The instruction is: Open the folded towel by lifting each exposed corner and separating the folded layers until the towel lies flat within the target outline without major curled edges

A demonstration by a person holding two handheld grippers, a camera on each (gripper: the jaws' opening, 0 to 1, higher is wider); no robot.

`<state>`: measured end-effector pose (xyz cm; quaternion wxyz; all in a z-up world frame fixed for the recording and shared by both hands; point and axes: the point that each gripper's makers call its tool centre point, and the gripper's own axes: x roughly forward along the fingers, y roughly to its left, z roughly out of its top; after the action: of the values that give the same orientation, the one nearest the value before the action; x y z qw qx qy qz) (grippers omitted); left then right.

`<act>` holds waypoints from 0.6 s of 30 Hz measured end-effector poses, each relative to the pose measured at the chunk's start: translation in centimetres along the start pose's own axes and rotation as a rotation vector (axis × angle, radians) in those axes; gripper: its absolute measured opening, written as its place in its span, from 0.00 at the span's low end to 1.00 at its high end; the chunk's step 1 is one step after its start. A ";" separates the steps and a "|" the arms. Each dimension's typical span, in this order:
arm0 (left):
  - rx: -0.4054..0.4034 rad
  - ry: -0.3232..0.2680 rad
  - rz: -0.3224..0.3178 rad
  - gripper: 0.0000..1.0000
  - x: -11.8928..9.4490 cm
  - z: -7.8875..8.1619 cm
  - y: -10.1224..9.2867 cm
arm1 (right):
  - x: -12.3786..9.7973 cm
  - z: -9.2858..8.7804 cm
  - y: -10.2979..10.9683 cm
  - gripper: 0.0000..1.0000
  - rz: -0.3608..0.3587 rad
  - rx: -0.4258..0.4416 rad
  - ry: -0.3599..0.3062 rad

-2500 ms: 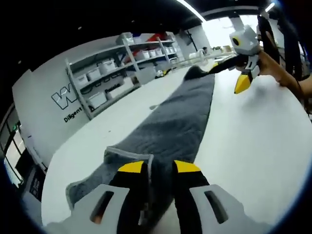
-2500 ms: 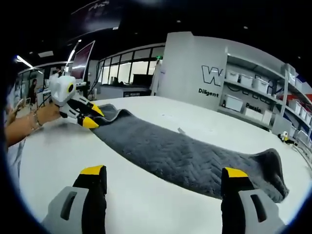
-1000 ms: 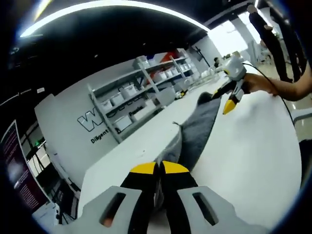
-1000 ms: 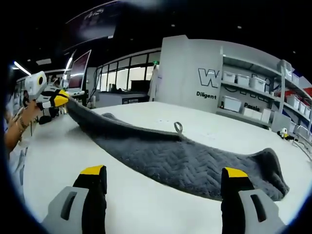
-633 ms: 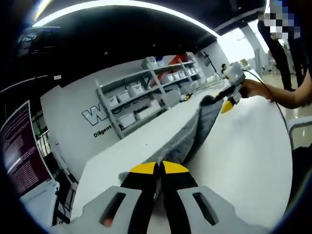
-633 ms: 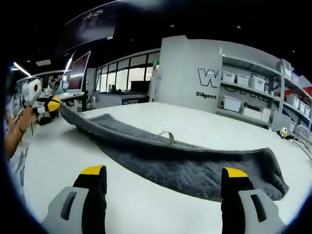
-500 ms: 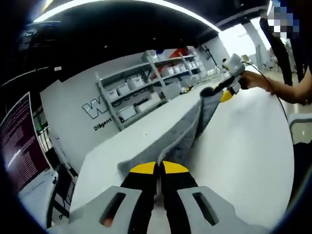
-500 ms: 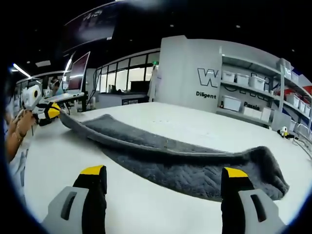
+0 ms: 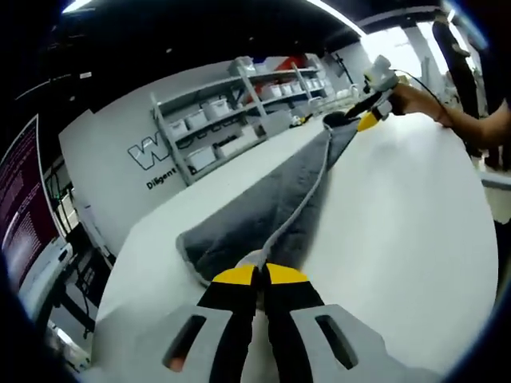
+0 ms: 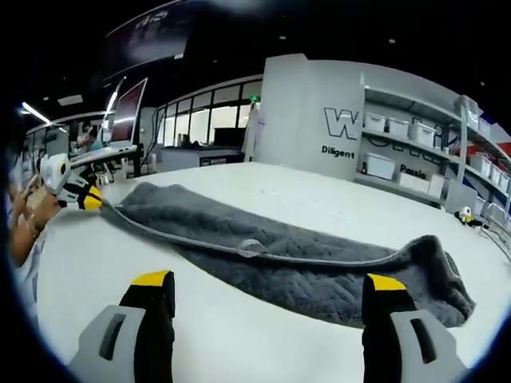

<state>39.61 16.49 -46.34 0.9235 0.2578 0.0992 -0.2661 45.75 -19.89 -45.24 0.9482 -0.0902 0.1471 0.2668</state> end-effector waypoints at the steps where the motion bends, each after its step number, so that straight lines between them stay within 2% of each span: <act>1: -0.005 -0.002 0.001 0.03 0.0 0.0 0.1 | 0.2 -0.2 0.1 0.99 0.006 -0.006 0.014; 4: -0.012 -0.005 0.002 0.03 0.1 -0.1 0.3 | 0.5 -0.4 -0.1 0.99 0.006 -0.018 0.026; 7: 0.009 0.016 0.017 0.03 0.1 -0.6 0.5 | -0.1 -0.1 -1.2 0.98 0.000 -0.023 0.015; 11: -0.008 0.019 0.028 0.03 -0.1 -1.1 1.1 | -1.0 0.9 -4.1 0.95 -0.041 -0.059 -0.002; 15: -0.022 0.015 0.046 0.03 -0.3 -1.2 2.0 | -2.3 1.6 -7.5 0.85 -0.118 -0.078 -0.009; 18: -0.031 0.008 0.057 0.03 -0.5 -1.2 2.5 | -2.4 1.5 -9.5 0.85 -0.143 -0.090 0.020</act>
<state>40.52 19.16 -46.16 0.9341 0.2474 0.0996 -0.2373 49.24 -28.65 -42.17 0.9583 -0.1454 0.1378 0.2040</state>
